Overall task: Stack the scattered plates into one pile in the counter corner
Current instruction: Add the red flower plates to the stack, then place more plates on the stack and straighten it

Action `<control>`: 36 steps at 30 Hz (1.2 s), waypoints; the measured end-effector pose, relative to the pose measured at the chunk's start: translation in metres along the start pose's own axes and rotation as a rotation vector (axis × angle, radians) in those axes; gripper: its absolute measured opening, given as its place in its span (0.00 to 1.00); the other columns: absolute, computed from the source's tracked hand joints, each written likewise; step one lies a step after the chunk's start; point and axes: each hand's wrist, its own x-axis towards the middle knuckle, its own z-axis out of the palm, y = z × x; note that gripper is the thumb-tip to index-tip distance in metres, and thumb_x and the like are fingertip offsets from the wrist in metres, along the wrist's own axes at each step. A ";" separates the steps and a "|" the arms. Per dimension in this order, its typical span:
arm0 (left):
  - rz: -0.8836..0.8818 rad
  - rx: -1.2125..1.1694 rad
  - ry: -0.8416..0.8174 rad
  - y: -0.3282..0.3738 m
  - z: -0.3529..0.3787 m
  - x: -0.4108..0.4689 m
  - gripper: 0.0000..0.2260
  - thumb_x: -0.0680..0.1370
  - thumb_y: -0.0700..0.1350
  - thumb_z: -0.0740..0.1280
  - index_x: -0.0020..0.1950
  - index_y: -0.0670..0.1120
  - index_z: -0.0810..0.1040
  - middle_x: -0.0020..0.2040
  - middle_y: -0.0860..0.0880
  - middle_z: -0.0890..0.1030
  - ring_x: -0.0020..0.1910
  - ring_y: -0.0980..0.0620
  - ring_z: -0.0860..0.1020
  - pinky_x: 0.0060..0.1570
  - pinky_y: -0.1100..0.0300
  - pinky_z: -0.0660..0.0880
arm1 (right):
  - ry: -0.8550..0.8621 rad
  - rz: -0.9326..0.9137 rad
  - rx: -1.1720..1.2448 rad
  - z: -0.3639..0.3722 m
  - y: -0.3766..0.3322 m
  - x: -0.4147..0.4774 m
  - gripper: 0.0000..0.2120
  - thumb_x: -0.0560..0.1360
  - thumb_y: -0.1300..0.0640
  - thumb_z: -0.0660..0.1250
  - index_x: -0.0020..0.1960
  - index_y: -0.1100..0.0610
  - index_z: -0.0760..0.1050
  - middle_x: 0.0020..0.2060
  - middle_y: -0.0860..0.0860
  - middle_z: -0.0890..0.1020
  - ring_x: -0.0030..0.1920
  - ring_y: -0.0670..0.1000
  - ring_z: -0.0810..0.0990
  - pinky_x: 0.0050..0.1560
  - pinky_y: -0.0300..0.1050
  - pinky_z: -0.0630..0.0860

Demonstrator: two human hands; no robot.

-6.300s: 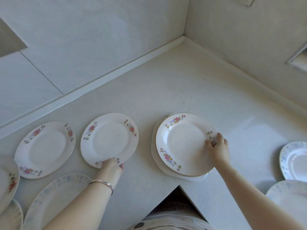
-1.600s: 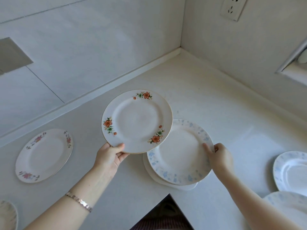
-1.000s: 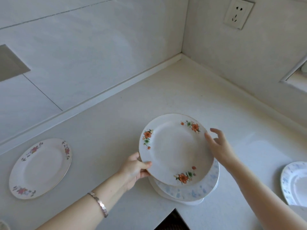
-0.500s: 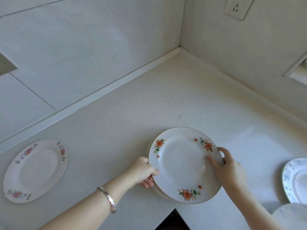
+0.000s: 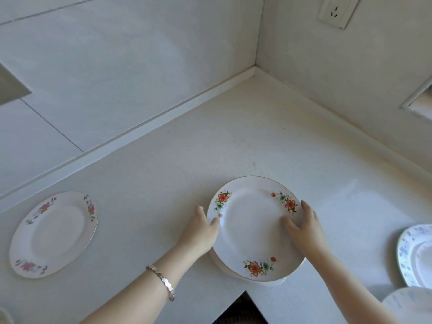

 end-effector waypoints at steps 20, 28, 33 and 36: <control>-0.038 -0.530 0.061 -0.069 -0.039 -0.004 0.09 0.75 0.49 0.61 0.36 0.47 0.72 0.37 0.46 0.77 0.39 0.48 0.77 0.38 0.63 0.70 | -0.249 -0.519 -0.576 0.041 -0.105 -0.021 0.17 0.77 0.54 0.59 0.65 0.53 0.71 0.60 0.49 0.78 0.61 0.51 0.75 0.60 0.44 0.73; -0.314 -0.798 0.530 -0.236 -0.139 -0.050 0.11 0.77 0.36 0.60 0.35 0.45 0.72 0.33 0.47 0.77 0.19 0.62 0.76 0.24 0.68 0.69 | -0.623 -0.500 -0.541 0.213 -0.188 -0.102 0.15 0.74 0.52 0.62 0.59 0.55 0.76 0.52 0.51 0.80 0.52 0.52 0.79 0.51 0.40 0.74; -0.368 -0.845 0.640 -0.334 -0.182 -0.083 0.10 0.76 0.33 0.56 0.40 0.41 0.74 0.34 0.43 0.77 0.30 0.50 0.74 0.24 0.64 0.69 | -0.744 -0.101 -0.199 0.322 -0.220 -0.151 0.07 0.72 0.57 0.65 0.43 0.62 0.74 0.36 0.57 0.76 0.40 0.54 0.75 0.44 0.44 0.73; -0.393 -0.801 0.661 -0.383 -0.202 -0.096 0.11 0.76 0.34 0.57 0.37 0.44 0.75 0.34 0.47 0.79 0.34 0.48 0.77 0.33 0.60 0.69 | -0.737 0.301 0.124 0.367 -0.235 -0.175 0.17 0.74 0.56 0.66 0.60 0.63 0.70 0.44 0.58 0.78 0.50 0.56 0.78 0.60 0.48 0.75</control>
